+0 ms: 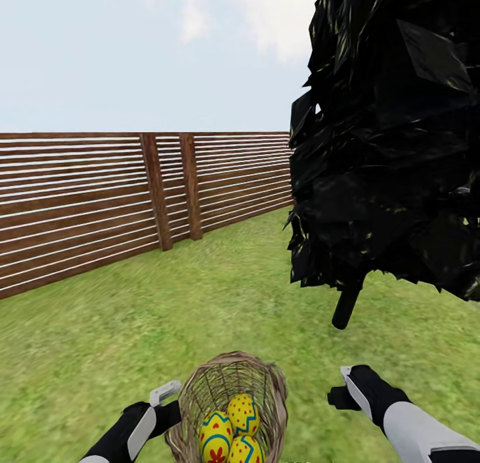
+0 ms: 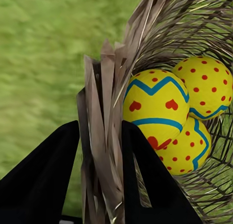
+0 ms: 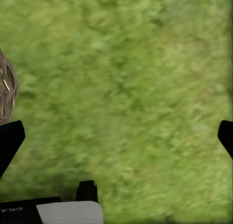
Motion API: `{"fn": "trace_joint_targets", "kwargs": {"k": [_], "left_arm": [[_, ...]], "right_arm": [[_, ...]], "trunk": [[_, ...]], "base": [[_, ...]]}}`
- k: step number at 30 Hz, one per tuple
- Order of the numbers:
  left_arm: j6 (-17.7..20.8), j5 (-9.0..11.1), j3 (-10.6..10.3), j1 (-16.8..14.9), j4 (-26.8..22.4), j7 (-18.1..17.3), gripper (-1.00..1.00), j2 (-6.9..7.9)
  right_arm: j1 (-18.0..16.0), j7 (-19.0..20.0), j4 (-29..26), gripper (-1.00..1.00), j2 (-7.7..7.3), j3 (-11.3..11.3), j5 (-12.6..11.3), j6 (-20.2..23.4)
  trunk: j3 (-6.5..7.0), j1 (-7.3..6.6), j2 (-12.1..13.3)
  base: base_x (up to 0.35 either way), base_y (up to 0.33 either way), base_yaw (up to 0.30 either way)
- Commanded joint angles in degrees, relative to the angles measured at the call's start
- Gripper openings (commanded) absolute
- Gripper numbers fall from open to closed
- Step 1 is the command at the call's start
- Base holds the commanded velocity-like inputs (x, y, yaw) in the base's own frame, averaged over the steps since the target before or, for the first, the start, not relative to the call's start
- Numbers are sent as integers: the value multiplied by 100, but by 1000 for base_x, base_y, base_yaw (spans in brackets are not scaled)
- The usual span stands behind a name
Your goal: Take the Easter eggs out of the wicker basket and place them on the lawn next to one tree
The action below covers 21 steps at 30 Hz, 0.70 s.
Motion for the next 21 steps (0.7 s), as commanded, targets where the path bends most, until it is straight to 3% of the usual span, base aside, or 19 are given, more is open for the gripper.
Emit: {"fn": "trace_joint_targets", "kwargs": {"k": [1, 21], "left_arm": [[33, 96, 33, -1, -20, 34, -100, -6], [42, 87, 23, -1, -19, 34, -100, -7]], "right_arm": [[-3, -9, -9, 100, -5, 46, -33, 30], [-3, -3, -13, 100, -14, 43, -44, 30]], "trunk": [[11, -22, 36], [370, -461, 838]], "base": [[0, 0, -300], [0, 0, -300]]}}
